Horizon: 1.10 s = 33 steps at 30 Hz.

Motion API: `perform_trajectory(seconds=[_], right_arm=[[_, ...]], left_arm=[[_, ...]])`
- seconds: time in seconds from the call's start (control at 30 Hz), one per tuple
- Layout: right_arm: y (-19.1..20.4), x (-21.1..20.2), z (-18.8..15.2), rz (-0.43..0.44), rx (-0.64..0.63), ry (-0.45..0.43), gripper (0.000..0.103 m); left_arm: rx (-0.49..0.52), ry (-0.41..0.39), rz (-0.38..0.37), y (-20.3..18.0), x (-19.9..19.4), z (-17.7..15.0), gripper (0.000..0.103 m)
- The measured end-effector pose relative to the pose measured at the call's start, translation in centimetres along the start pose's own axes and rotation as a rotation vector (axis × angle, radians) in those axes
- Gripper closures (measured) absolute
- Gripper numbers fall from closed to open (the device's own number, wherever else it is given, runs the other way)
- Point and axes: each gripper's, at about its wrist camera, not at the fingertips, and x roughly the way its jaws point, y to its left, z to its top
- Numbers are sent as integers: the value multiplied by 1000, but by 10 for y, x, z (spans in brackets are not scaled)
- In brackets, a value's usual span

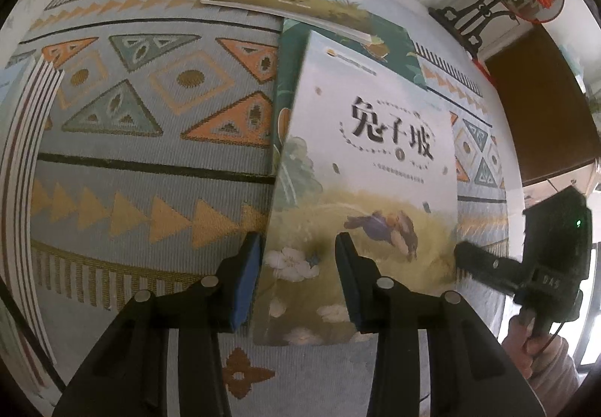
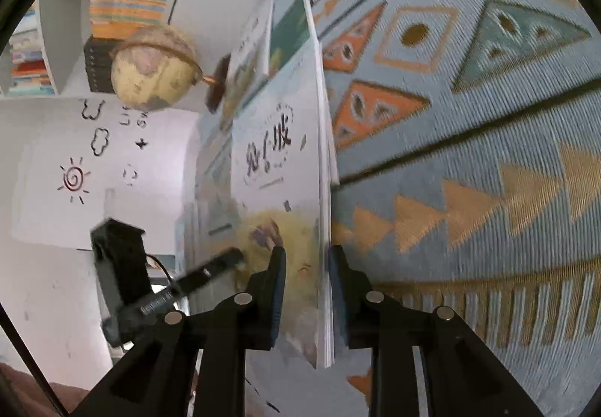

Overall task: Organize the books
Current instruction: 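Grasp the rabbit book's edge with both grippers and lift it upright, then carry the rabbit book upright with both grippers over the stack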

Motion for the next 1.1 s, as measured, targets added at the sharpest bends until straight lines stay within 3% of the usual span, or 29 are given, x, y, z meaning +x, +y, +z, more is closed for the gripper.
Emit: perform_trajectory(seconds=[0.13, 0.23, 0.27, 0.33, 0.37, 0.47, 0.7, 0.8, 0.9, 0.93, 1.03, 1.1], right_arm=[[-16, -3, -13, 87, 100, -5, 76], [-11, -9, -17, 195, 82, -23, 76], [-6, -8, -16, 165, 56, -26, 76], [-1, -3, -13, 92, 20, -18, 79], [0, 2, -12, 77, 19, -4, 84], [12, 11, -13, -27, -55, -11, 93], [39, 7, -12, -209, -154, -24, 94], [25, 6, -11, -203, -41, -19, 93], [24, 1, -12, -205, -15, -36, 93], [20, 0, -12, -199, -1, -34, 93], [3, 0, -13, -119, 86, -29, 93], [1, -1, -12, -111, 92, -30, 94]], left_arm=[[11, -1, 16, -3, 1, 0, 67], [14, 24, 13, -3, 2, 2, 67], [8, 37, -21, -2, 2, 2, 67], [-44, 94, -224, -1, 4, -1, 67], [-31, 90, -228, -7, 2, -4, 67], [51, 28, -102, -25, -5, -9, 78], [0, 76, -122, -20, 10, -7, 78], [-88, 99, -234, -11, 13, -9, 74], [-152, 140, -440, -10, 19, -12, 74], [-162, 146, -470, -13, 21, -13, 74], [-105, 105, -360, -24, 21, -14, 76], [-76, 90, -290, -30, 18, -14, 80]])
